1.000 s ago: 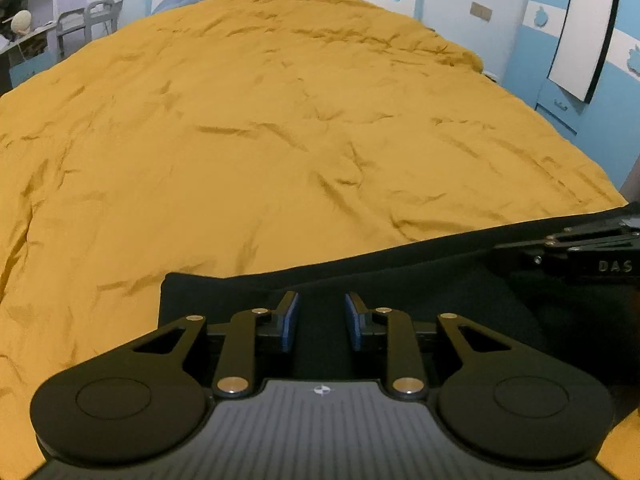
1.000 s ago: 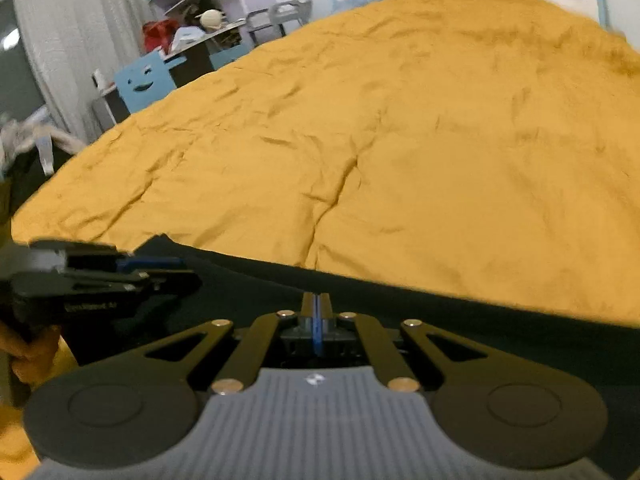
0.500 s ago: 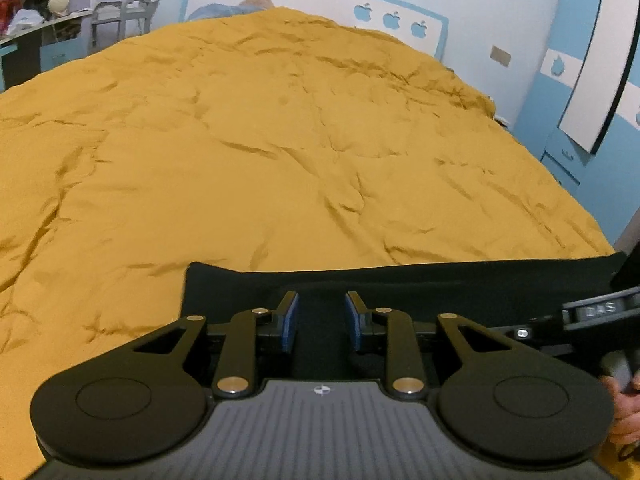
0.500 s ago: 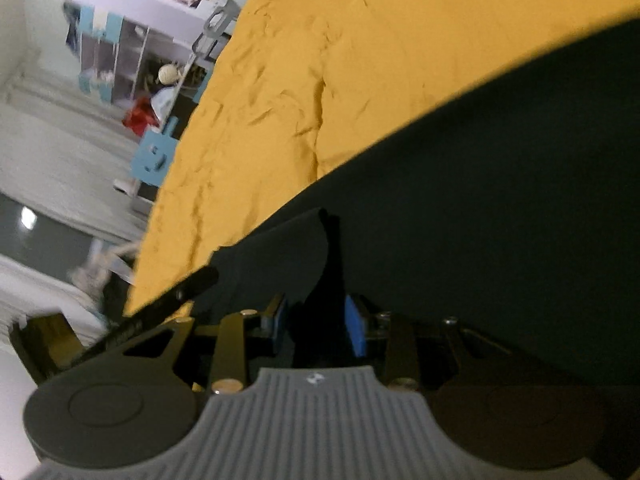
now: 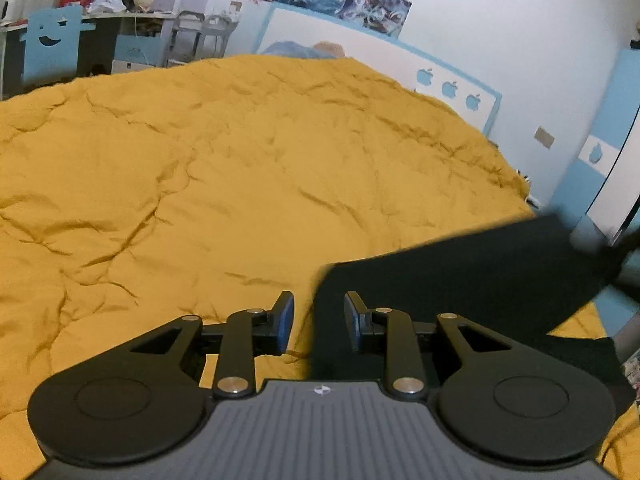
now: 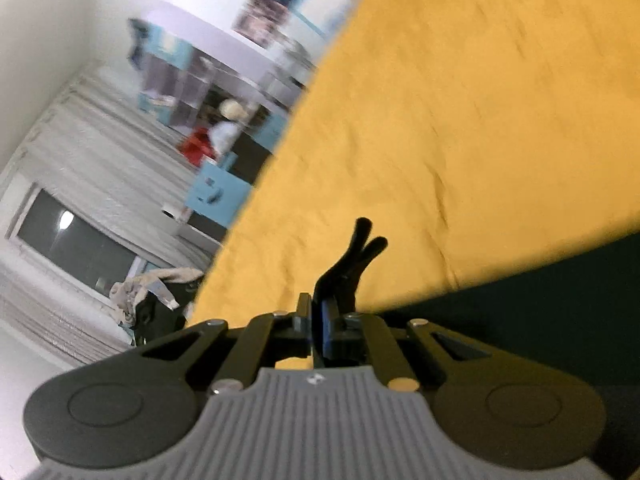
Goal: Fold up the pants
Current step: 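Fold the trousers over with the right tool and release, left tool smoothing the fold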
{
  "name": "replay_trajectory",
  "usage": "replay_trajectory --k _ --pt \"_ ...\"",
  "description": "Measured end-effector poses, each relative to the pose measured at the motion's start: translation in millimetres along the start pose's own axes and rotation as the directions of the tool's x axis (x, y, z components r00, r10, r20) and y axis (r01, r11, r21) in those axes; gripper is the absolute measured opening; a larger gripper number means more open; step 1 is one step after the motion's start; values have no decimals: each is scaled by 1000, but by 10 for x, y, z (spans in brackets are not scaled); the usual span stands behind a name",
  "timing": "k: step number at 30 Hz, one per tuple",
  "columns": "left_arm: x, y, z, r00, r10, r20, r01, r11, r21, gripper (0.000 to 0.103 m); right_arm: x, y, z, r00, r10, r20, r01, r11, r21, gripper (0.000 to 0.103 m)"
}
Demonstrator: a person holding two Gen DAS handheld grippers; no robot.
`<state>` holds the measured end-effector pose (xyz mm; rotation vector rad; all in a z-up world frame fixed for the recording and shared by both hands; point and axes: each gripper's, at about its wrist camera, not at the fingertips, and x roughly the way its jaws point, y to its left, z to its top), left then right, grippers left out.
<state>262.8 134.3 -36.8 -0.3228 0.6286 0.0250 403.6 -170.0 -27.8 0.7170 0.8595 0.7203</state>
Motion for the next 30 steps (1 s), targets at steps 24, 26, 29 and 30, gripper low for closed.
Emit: replay_trajectory --k 24,26,29,30 --pt "813 -1398 -317 970 -158 -185 183 975 126 20 -2856 -1303 1271 865 -493 90 495 869 3 0" --pt "947 -1442 -362 965 -155 -211 185 974 129 20 -2847 -1740 1176 835 -548 58 547 837 31 0" --pt "1101 -1519 -411 962 -137 -236 176 972 153 20 -2844 -2196 1107 815 -578 35 574 815 78 0" --pt "1157 -1531 -420 961 -131 -243 173 972 159 20 -2854 -2297 1090 811 -584 31 580 810 84 0"
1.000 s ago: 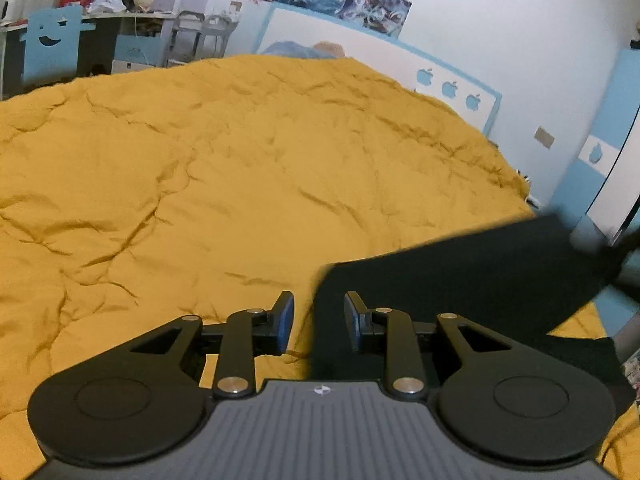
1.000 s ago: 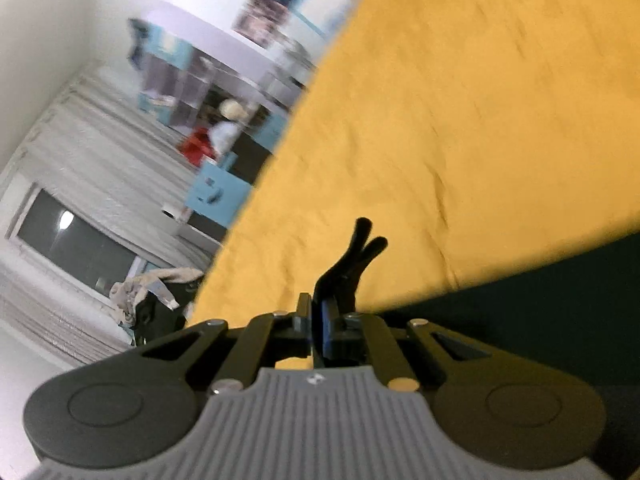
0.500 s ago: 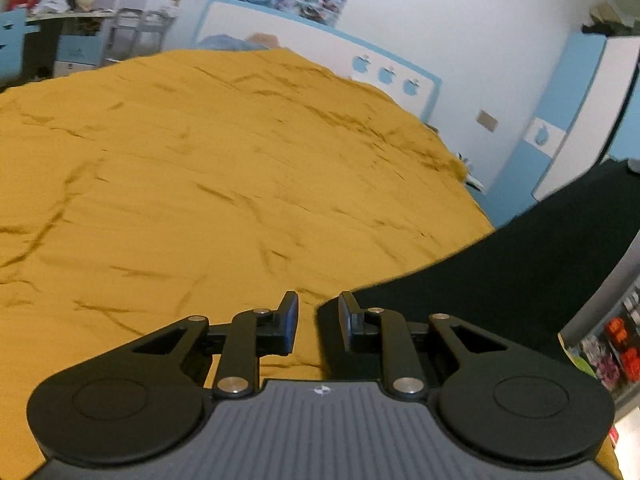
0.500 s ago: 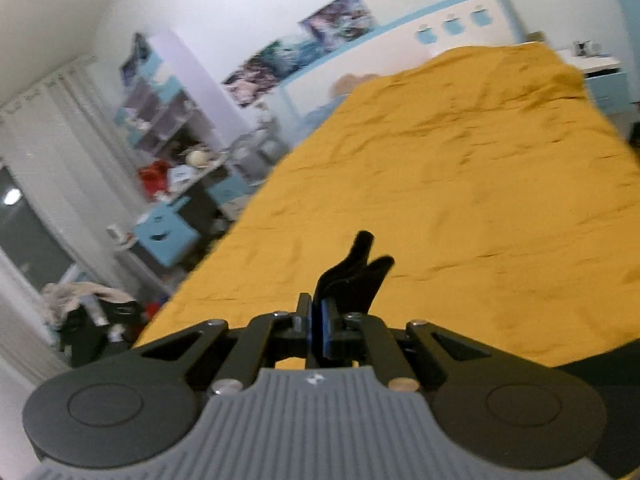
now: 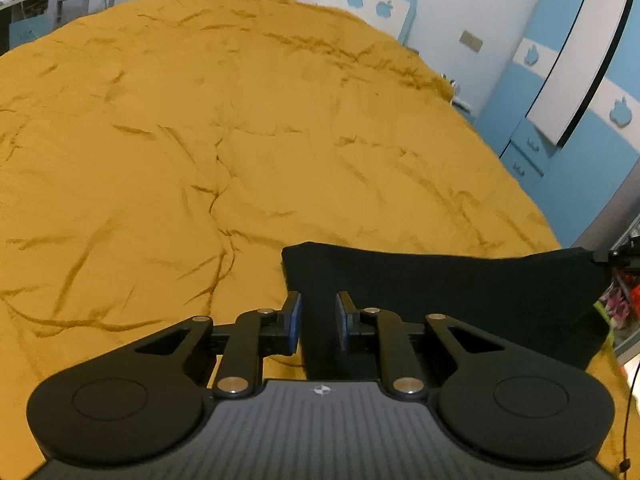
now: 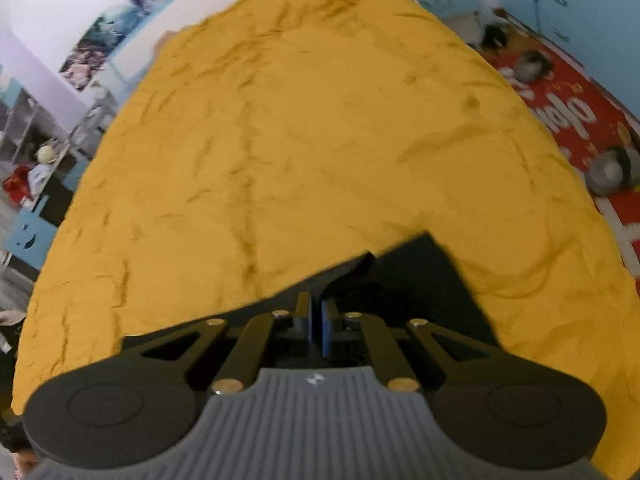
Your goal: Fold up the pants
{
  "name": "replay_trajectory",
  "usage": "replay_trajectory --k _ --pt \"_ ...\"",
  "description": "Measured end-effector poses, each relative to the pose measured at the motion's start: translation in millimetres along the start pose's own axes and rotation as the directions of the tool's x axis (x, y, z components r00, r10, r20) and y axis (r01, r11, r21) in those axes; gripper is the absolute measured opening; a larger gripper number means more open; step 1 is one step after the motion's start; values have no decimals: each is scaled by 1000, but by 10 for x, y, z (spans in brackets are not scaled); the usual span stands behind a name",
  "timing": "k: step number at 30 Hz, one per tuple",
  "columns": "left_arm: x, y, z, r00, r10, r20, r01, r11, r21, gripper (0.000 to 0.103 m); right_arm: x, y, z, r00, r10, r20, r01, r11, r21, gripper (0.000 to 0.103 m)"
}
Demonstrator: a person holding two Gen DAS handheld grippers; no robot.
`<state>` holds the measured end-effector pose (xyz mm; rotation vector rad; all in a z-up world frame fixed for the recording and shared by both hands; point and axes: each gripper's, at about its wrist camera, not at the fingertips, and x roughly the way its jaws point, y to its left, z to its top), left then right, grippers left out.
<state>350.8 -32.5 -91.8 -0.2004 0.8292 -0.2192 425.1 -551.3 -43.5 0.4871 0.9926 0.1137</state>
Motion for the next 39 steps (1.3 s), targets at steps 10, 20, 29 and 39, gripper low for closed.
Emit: replay_trajectory --k 10,20,29,39 --pt "99 -51 128 999 -29 28 29 999 -17 20 -467 359 77 988 110 104 -84 971 -223 0" --pt "264 -107 62 1000 14 -18 -14 1000 21 20 286 -317 -225 982 -186 40 190 965 -182 0" --pt "381 -55 100 1000 24 -10 -25 998 -61 20 455 -139 -309 957 -280 75 290 912 -290 0" --pt "248 5 213 995 -83 49 87 992 -89 21 -134 -188 -665 952 -156 264 209 960 -187 9"
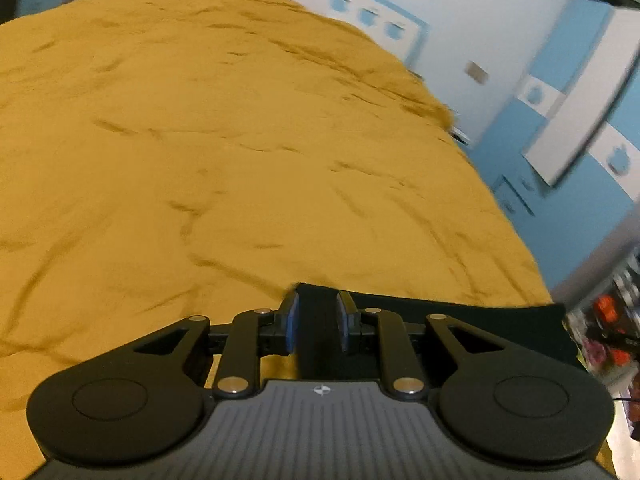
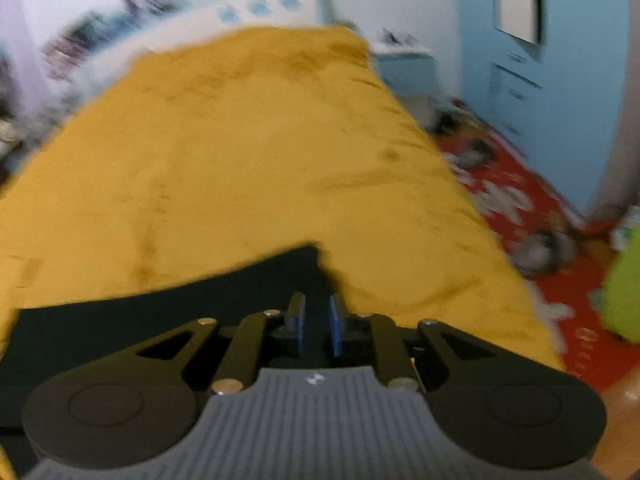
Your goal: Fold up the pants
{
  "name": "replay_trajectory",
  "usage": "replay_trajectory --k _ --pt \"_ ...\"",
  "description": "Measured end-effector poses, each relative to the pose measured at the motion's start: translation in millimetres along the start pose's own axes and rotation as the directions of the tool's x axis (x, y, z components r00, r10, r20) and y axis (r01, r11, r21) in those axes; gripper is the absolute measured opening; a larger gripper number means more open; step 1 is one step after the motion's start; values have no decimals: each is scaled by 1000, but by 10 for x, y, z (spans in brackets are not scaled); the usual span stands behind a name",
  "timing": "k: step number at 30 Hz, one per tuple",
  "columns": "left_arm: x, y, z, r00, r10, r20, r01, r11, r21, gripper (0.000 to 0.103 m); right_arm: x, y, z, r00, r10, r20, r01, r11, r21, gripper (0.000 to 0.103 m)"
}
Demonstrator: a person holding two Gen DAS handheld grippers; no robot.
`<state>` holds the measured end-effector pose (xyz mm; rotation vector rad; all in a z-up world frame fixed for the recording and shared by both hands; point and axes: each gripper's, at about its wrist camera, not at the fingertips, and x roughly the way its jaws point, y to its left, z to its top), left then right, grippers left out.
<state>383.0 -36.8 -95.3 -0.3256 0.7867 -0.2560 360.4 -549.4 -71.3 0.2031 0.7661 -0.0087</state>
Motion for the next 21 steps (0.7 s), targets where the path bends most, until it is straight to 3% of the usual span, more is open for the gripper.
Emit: replay_trajectory --k 2,4,7,11,14,15,19,21 --pt "165 -162 -37 1000 22 -9 -21 997 75 21 57 151 -63 1000 19 -9 -19 997 -70 8" --pt "334 -227 -74 996 93 1 -92 987 131 19 185 230 -135 999 -28 -25 25 993 -114 8" --pt "621 -112 -87 983 171 -64 -162 979 127 11 365 74 -244 997 -67 -44 66 998 -23 0" --pt "669 -19 -85 961 270 -53 -259 953 158 11 453 -53 -395 995 -82 -56 83 996 26 0" --pt "457 45 -66 968 244 -65 -235 965 115 11 342 16 -401 993 -116 -31 117 993 29 0" --pt "362 32 -61 973 224 -62 -215 969 126 11 288 57 -399 993 -119 -19 120 992 34 4" --pt "-124 -231 -208 986 149 -74 -127 960 249 12 -40 299 -492 998 -64 -27 66 995 81 5" --pt "-372 -390 -359 988 137 -73 -107 943 315 22 -178 470 -588 999 -10 -35 14 995 99 5"
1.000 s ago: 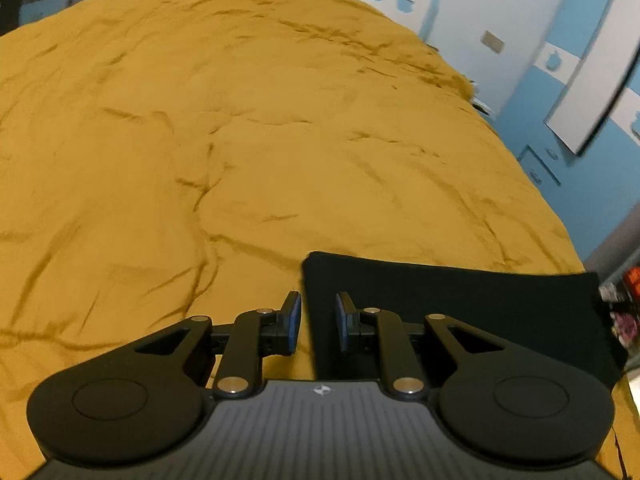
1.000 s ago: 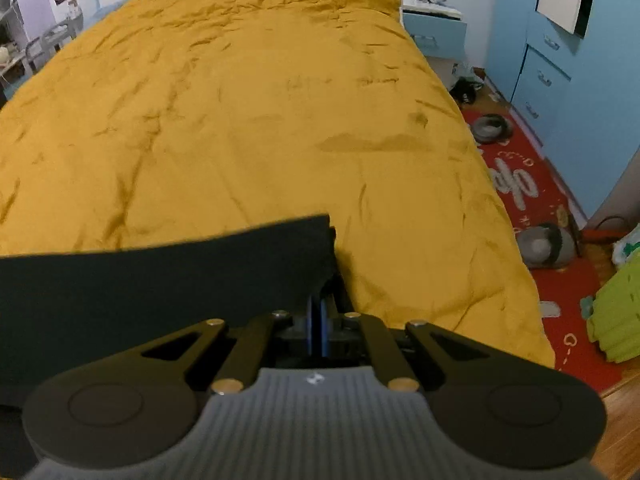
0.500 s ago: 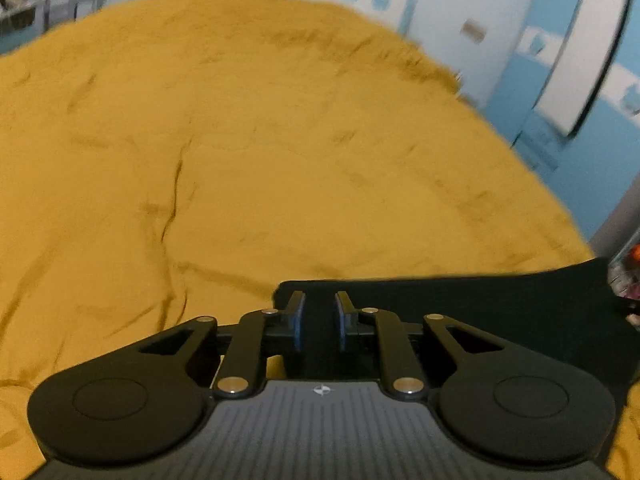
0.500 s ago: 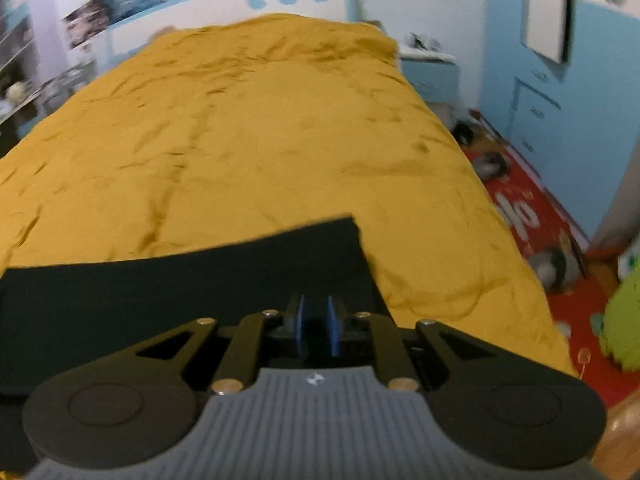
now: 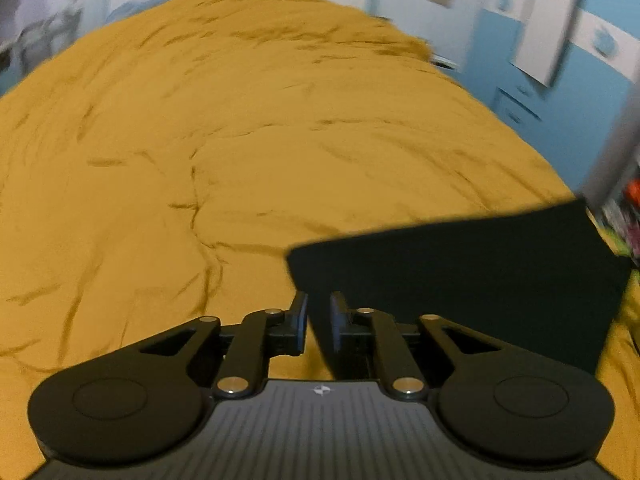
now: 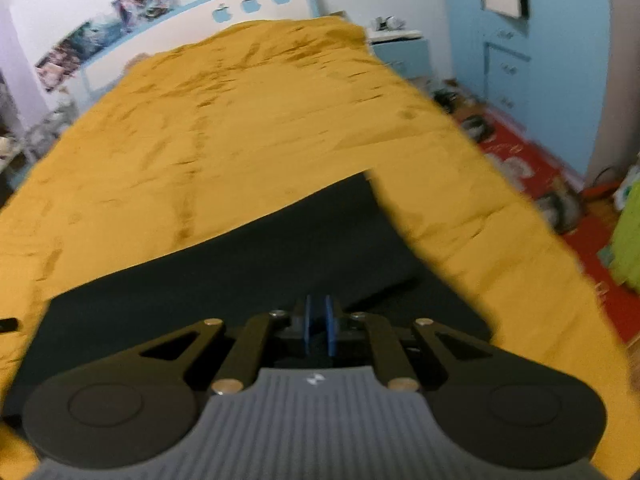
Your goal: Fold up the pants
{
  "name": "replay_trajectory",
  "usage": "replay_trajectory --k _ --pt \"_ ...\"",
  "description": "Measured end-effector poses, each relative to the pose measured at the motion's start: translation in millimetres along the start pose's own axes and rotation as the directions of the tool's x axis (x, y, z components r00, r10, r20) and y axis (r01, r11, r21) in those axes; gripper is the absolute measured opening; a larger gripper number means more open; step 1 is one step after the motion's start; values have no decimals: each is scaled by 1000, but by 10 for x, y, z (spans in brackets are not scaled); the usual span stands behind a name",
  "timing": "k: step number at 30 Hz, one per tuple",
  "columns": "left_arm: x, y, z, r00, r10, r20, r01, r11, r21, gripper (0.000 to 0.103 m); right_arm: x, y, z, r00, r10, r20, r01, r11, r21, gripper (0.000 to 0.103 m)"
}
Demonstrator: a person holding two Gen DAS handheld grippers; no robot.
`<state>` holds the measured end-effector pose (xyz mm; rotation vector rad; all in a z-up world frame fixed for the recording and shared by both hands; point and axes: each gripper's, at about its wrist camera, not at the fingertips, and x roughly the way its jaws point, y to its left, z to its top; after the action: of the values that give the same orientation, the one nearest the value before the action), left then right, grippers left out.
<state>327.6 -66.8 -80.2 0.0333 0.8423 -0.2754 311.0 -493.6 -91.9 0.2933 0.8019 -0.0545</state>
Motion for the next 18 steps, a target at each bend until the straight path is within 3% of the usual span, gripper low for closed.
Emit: replay_trajectory --k 2,4,8,11,12,14,15,18 --pt "-158 -136 -135 999 -30 -16 31 998 46 42 -123 201 -138 999 50 -19 -50 999 -5 6" --pt "-255 -256 -281 997 -55 -49 58 996 73 51 -242 443 -292 993 113 -42 -114 993 -20 8" --pt "-285 -444 -539 997 -24 -77 34 989 142 59 -405 904 -605 974 211 -82 -215 975 -52 19" --pt "-163 -485 -583 997 25 -79 -16 994 109 59 -423 1186 -815 963 250 -99 -256 965 -52 20" --pt "-106 -455 -566 996 28 -85 -21 996 82 58 -404 1271 -878 962 252 -104 -259 964 -54 20" --pt "-44 -379 -567 995 11 -99 -9 1000 14 24 -359 1403 -964 964 245 -100 -253 965 -67 22" --pt "-38 -328 -557 995 -25 -95 23 999 -25 16 -336 1454 -996 965 242 -97 -250 965 -76 23" --pt "-142 -235 -577 996 -58 -72 54 997 -49 8 -235 1547 -1080 966 227 -123 -240 965 -106 22"
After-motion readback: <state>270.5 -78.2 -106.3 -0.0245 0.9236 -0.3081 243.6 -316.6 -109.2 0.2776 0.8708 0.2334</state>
